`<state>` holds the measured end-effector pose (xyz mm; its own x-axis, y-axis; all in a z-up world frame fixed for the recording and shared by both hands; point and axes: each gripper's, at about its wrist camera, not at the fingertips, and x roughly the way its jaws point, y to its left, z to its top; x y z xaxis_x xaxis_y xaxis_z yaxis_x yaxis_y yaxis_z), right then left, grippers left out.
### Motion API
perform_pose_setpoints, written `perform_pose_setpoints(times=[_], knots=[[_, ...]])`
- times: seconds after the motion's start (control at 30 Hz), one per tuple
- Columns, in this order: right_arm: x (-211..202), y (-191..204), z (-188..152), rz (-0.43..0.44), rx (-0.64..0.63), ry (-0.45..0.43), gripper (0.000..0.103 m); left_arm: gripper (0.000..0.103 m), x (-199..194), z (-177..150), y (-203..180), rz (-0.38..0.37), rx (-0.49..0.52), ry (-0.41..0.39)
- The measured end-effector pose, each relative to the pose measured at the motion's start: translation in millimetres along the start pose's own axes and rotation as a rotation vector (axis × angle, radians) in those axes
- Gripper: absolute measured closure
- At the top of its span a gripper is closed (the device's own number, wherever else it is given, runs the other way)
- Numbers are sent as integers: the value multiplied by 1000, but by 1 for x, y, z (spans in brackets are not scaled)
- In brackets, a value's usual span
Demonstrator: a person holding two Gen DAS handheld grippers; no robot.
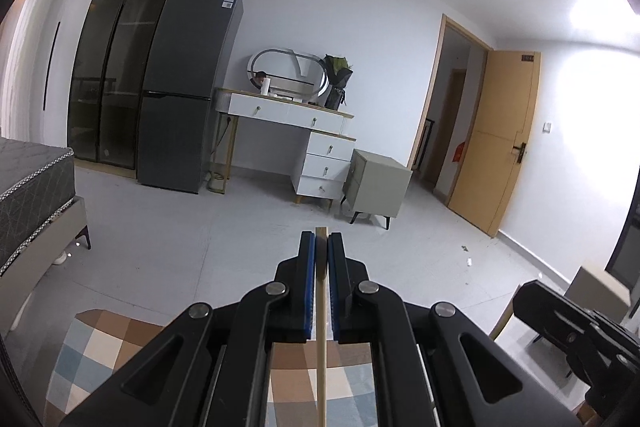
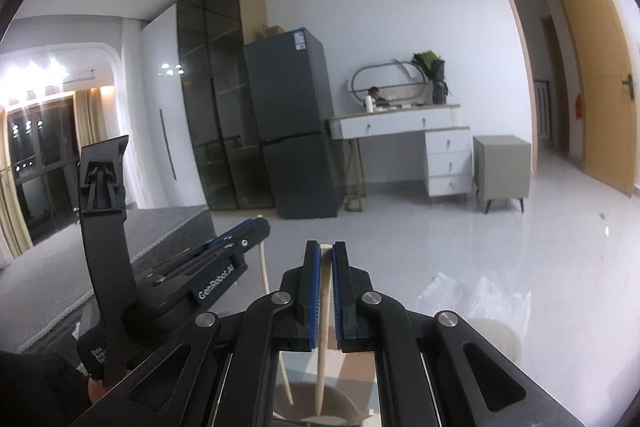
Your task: Organize utensils
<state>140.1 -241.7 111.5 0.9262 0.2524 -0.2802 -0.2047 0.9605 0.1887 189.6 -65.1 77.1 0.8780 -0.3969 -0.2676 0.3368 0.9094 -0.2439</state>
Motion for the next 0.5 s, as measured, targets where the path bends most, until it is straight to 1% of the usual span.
perform_pose_setpoints(times=[0.07, 0.1, 0.17, 0.33, 0.5], knots=[[1, -5, -5, -4, 13, 8, 98, 101, -3, -8, -2, 4, 21, 4], [3, -8, -10, -4, 22, 13, 98, 101, -3, -6, -5, 6, 29, 4], [4, -10, -14, -2, 35, 18, 98, 101, -7, -12, -8, 10, 53, 3], [2, -12, -21, 5, 35, 28, 98, 101, -12, -12, -12, 18, 77, 5], [0, -12, -23, 8, 48, 33, 98, 101, -11, -5, -16, 12, 96, 9]])
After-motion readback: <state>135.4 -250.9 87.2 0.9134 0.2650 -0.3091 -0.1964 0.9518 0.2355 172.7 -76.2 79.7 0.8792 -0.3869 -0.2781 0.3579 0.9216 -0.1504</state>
